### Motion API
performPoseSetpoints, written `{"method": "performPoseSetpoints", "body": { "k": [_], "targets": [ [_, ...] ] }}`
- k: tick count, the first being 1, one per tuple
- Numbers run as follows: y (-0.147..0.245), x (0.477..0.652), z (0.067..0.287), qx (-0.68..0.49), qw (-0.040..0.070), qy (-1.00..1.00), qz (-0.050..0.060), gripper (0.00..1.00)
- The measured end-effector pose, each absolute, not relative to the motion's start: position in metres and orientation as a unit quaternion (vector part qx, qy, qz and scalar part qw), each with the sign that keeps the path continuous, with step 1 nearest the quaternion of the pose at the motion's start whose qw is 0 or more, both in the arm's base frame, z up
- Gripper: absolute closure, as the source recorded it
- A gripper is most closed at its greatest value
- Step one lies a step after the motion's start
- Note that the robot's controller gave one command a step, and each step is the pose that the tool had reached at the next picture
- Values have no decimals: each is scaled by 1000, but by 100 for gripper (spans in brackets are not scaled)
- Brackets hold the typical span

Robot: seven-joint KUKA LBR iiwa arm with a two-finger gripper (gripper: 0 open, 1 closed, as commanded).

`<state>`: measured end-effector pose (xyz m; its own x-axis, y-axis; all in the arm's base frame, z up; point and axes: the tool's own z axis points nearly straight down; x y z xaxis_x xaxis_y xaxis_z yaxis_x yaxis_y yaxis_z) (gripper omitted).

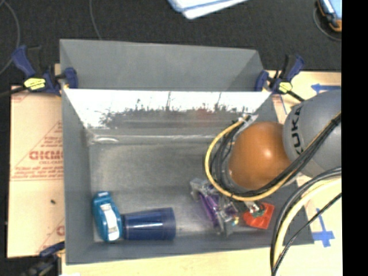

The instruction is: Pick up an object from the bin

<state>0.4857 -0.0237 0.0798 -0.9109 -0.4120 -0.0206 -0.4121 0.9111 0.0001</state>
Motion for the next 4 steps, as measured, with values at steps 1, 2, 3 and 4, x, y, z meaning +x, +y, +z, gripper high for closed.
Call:
{"method": "performPoseSetpoints", "body": {
  "k": [1, 2, 3, 4],
  "targets": [
    [-24, 486, 81, -211, 10, 977, 2, 100],
    [-24, 485, 84, -210, 10, 978, 2, 100],
    [-25, 484, 90, -210, 9, 978, 2, 100],
    [-26, 483, 102, -209, 9, 978, 2, 100]
  ]
}}
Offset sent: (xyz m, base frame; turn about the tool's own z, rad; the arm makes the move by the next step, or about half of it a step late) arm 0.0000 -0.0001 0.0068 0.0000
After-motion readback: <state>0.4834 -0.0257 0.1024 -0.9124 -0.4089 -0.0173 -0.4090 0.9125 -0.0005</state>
